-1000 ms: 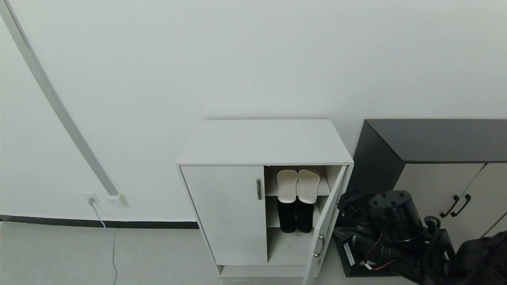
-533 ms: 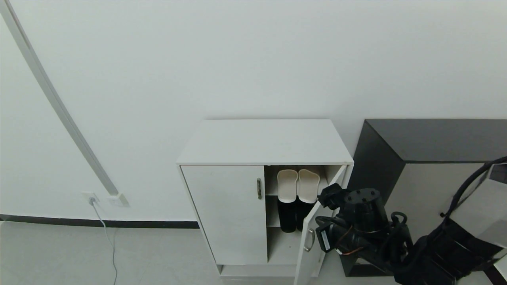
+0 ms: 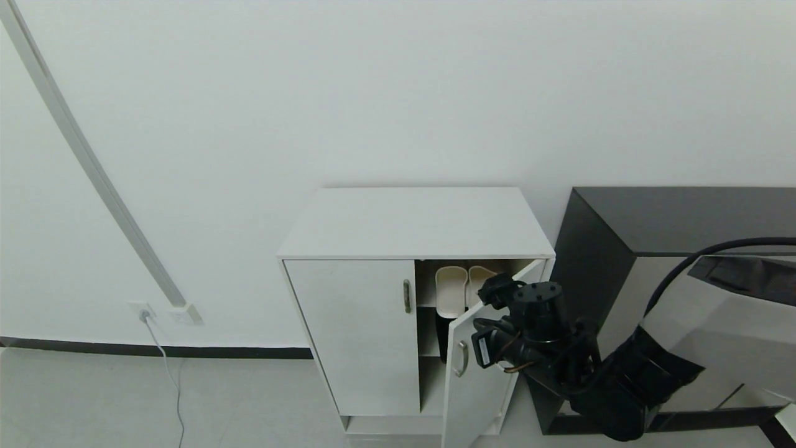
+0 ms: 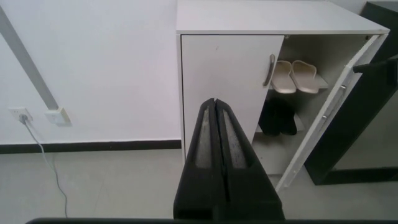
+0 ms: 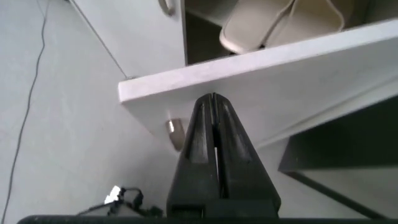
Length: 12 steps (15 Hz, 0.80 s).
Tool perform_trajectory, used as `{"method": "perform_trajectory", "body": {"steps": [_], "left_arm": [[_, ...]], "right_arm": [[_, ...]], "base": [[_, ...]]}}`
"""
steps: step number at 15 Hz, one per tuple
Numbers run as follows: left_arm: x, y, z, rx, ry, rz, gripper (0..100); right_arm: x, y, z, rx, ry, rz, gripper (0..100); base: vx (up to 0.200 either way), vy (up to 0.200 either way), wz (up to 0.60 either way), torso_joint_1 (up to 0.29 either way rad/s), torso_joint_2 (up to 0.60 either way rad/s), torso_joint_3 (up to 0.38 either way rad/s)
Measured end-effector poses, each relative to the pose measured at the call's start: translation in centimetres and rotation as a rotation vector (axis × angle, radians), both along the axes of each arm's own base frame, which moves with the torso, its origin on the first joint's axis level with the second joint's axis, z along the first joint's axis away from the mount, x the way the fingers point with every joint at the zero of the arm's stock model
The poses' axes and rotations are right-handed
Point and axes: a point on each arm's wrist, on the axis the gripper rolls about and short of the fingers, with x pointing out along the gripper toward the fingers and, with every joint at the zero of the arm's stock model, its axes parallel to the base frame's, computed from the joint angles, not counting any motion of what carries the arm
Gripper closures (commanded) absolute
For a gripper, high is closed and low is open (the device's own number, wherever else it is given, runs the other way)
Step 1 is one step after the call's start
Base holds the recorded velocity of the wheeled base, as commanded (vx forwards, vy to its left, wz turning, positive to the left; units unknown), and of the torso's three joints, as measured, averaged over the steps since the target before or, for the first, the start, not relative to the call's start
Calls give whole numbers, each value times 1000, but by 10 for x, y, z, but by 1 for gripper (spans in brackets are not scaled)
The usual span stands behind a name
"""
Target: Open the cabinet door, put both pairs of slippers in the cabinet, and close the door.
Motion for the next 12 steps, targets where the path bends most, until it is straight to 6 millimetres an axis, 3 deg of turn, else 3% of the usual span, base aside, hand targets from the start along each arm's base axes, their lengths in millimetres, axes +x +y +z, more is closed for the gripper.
{"method": "perform_trajectory", "body": {"steps": [12], "left_arm": [[0,0,0,1,0,-1,100]], "right_arm": [[76,18,-20,91,-129,-75,100]], "base": [[0,0,0,0,0,0]]}}
